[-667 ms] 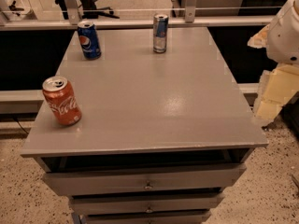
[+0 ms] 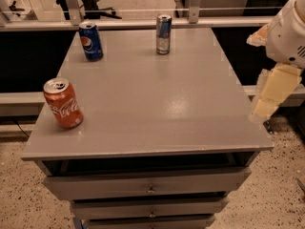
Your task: Move redbull can near coke can
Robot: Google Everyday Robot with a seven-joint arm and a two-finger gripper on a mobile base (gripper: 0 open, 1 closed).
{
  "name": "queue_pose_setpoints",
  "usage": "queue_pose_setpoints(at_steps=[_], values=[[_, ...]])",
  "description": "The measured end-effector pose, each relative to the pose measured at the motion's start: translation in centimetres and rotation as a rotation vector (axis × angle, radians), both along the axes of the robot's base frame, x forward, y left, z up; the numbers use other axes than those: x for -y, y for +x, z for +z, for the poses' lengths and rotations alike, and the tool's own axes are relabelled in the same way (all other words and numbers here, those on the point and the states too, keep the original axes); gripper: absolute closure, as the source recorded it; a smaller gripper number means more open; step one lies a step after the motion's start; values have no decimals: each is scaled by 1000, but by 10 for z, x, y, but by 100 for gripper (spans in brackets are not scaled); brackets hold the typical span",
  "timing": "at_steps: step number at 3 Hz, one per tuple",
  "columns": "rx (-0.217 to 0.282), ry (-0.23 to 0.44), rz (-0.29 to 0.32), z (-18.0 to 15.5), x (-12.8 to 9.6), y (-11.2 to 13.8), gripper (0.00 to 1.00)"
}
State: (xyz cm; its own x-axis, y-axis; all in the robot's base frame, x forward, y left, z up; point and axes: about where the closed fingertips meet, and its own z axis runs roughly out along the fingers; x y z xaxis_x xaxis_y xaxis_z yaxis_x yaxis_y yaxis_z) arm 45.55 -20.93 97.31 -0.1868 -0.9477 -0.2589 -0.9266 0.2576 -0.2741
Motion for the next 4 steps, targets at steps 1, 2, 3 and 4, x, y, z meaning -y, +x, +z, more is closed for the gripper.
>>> queue_pose_setpoints(at_steps=[1, 2, 3, 4], values=[[66, 92, 8, -11, -8, 48, 0], [132, 224, -21, -24, -23, 116, 0], [195, 335, -61, -35, -42, 178, 0], [265, 451, -105, -41, -65, 237, 0]])
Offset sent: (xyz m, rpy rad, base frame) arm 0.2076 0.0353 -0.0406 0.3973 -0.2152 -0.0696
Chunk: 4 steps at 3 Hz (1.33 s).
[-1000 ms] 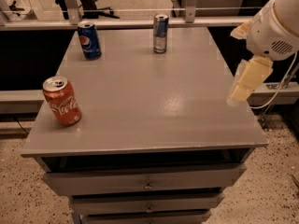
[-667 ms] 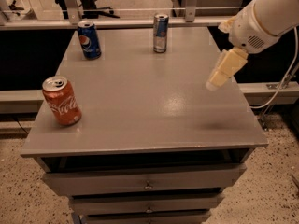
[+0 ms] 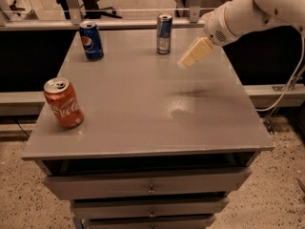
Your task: Move redbull can near coke can
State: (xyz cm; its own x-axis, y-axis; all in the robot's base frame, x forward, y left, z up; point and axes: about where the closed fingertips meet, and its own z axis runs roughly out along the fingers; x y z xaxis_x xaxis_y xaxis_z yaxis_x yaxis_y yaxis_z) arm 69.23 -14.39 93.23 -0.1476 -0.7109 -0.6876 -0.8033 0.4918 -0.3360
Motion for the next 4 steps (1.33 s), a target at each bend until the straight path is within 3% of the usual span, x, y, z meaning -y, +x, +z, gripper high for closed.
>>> queue_pose_setpoints(at_steps=[1, 2, 3, 4], values=[[35, 115, -25, -3, -23, 50, 0], [39, 248, -47, -8, -42, 96, 0], [30, 371, -60, -15, -57, 131, 0], [10, 461, -67, -26, -67, 151, 0]])
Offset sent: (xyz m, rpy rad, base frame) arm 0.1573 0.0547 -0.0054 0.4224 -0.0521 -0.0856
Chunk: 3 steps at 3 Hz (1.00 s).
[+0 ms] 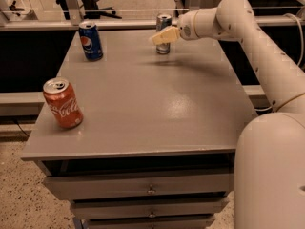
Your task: Move redbull can near coke can
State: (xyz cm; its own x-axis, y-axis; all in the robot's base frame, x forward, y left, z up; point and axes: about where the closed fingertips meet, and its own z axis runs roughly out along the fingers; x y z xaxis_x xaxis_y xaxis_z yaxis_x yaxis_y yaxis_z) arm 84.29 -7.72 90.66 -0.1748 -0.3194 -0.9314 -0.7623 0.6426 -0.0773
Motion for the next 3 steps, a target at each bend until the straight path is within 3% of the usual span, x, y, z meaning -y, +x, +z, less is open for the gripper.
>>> queue_pose_setpoints(at_steps=[1, 2, 3], values=[[-36, 83, -3, -10, -5, 9, 14], [-56, 138, 24, -8, -11, 5, 38], [-65, 179, 101, 2, -23, -16, 61]])
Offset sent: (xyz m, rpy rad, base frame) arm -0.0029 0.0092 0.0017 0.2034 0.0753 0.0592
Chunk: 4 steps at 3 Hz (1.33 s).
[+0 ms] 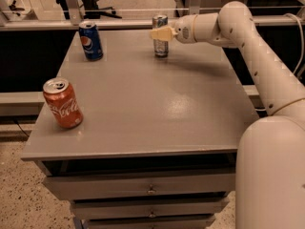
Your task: Move redbull can near coke can
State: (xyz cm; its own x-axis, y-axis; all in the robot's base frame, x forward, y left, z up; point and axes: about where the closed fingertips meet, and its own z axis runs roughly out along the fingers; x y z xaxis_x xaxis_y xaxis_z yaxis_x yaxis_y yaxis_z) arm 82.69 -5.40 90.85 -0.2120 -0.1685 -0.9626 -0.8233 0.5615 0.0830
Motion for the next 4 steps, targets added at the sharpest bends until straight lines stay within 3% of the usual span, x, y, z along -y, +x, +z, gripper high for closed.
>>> queue_pose_setpoints(at_steps=[1, 2, 3, 4], values=[[33, 47, 130, 23, -18, -45, 84], [78, 77, 282, 41, -36, -111, 100], [59, 78, 320, 28, -49, -123, 100], [62, 79, 315, 30, -48, -121, 100]])
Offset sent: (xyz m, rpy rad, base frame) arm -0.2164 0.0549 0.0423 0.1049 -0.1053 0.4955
